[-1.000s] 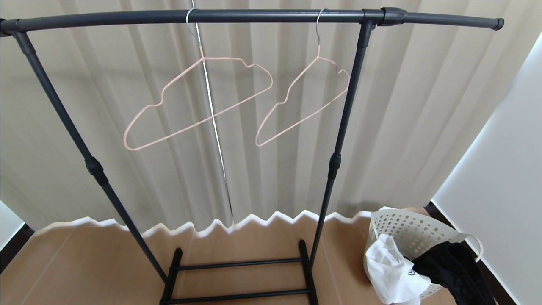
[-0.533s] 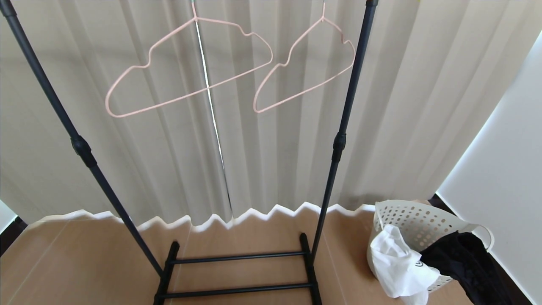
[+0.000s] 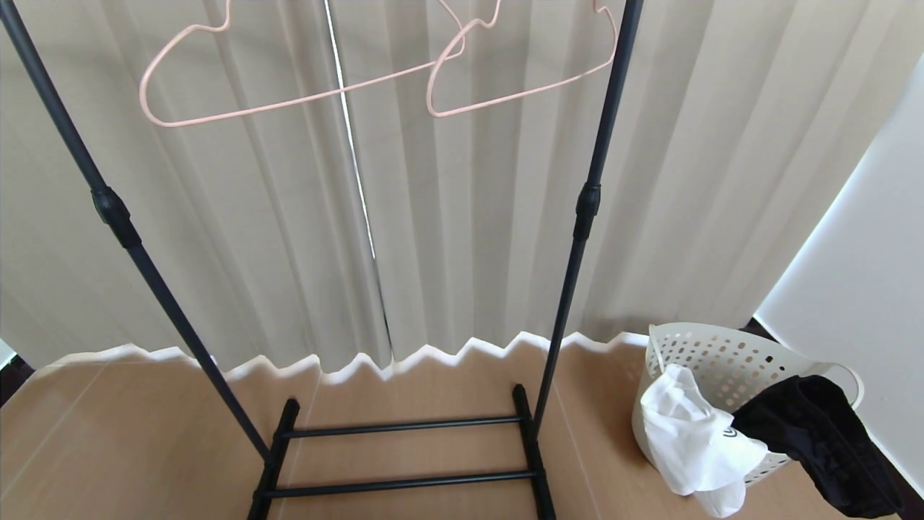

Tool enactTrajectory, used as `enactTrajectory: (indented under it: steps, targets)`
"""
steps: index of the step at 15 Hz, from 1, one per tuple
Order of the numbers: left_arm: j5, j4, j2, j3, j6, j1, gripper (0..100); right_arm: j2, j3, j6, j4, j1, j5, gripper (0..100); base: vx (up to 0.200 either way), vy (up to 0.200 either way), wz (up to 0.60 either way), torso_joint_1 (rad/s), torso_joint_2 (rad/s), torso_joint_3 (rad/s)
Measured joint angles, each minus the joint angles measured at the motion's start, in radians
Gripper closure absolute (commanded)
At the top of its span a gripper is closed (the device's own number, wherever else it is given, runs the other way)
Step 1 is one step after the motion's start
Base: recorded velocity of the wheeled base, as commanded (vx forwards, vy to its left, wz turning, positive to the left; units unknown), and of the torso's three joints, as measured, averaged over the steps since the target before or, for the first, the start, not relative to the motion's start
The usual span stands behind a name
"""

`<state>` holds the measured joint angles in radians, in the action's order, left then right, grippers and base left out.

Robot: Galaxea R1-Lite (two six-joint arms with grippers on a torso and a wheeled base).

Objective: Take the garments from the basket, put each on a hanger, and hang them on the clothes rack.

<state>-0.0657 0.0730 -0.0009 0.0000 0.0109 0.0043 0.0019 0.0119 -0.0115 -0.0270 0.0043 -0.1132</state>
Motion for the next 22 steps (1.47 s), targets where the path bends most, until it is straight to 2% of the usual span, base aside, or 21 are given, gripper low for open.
enactTrajectory:
  steps: [5,7,16,22]
  targets:
    - [-0.001,0.000,0.000,0.000,0.000,0.000,0,0.000,0.000,0.000,0.000,0.000,0.000,0,0.000,0.000,-0.60,0.000,0.03,0.032]
    - [0.000,0.000,0.000,0.000,0.001,0.000,0,0.000,0.000,0.000,0.000,0.000,0.000,0,0.000,0.000,0.00,0.000,0.00,0.000]
    - [0.000,-0.002,0.000,0.000,0.001,0.000,0,0.000,0.000,0.000,-0.001,0.000,0.000,0,0.200,-0.200,0.00,0.001,0.00,0.003]
    - [-0.001,0.000,0.000,0.000,-0.001,-0.001,0,0.000,0.001,0.000,0.000,0.000,0.000,0,0.000,0.000,0.00,0.000,0.00,0.000]
